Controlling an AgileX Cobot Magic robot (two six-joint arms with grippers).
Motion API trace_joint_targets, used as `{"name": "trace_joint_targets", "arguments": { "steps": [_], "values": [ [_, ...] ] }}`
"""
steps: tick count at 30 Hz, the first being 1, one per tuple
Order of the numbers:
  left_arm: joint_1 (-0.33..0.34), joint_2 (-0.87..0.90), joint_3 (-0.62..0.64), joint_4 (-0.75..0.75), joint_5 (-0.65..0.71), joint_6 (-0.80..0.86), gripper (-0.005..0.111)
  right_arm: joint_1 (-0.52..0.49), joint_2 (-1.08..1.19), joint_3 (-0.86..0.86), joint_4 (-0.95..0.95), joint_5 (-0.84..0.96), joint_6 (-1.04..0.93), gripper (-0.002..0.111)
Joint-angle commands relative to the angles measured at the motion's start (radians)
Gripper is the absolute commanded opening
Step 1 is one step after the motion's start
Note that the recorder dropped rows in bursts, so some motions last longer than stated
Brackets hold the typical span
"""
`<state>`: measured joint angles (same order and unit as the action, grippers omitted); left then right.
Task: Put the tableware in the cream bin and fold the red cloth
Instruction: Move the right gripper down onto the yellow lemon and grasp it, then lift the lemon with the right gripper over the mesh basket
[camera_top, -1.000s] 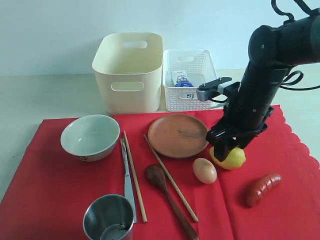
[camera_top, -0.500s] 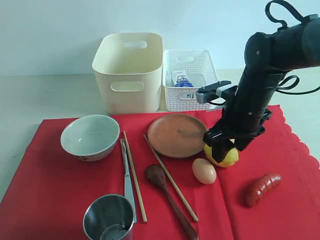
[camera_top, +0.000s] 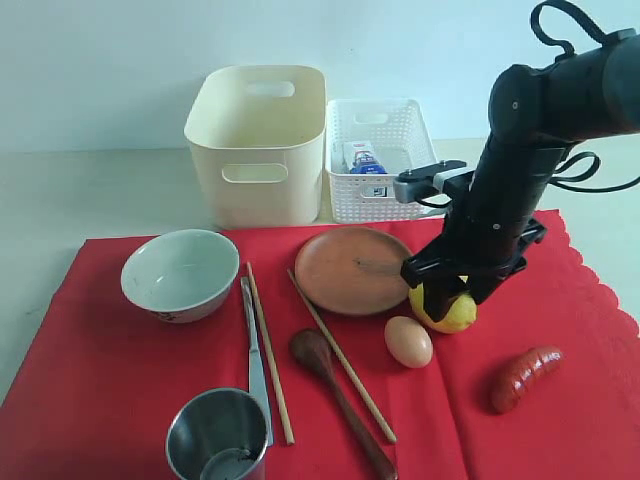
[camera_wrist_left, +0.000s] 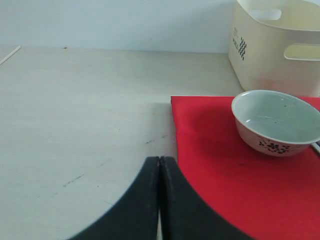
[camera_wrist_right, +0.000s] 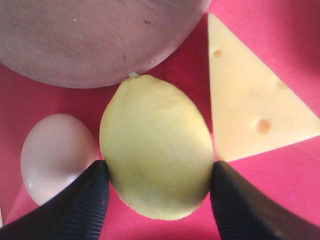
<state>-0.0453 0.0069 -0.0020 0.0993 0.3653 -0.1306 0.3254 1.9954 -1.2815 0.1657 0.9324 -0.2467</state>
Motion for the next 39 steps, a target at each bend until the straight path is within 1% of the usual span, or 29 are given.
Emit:
{"name": "trace_joint_targets", "arguments": {
  "steps": [1, 19, 26, 31, 39],
  "values": [
    [0.001, -0.007, 0.002, -0.002, -0.008, -0.001, 0.0, 0.001, 0.024, 0.007, 0.012, -0.011, 0.007, 0.0],
    [0.001, -0.007, 0.002, -0.002, -0.008, -0.001, 0.0, 0.001, -0.282, 0.007, 0.012, -0.021, -0.017, 0.0],
    [0.001, -0.007, 0.002, -0.002, -0.008, -0.001, 0.0, 0.001, -0.364, 0.007, 0.012, -0.102, -0.017, 0.0],
    [0.001, -0.007, 0.002, -0.002, -0.008, -0.001, 0.0, -0.001, -0.376, -0.013, 0.015, -0.158, -0.017, 0.0],
    [0.001, -0.007, 0.002, -0.002, -0.008, -0.001, 0.0, -0.001, -0.326, -0.142, 0.018, -0.187, -0.012, 0.0]
  ]
}}
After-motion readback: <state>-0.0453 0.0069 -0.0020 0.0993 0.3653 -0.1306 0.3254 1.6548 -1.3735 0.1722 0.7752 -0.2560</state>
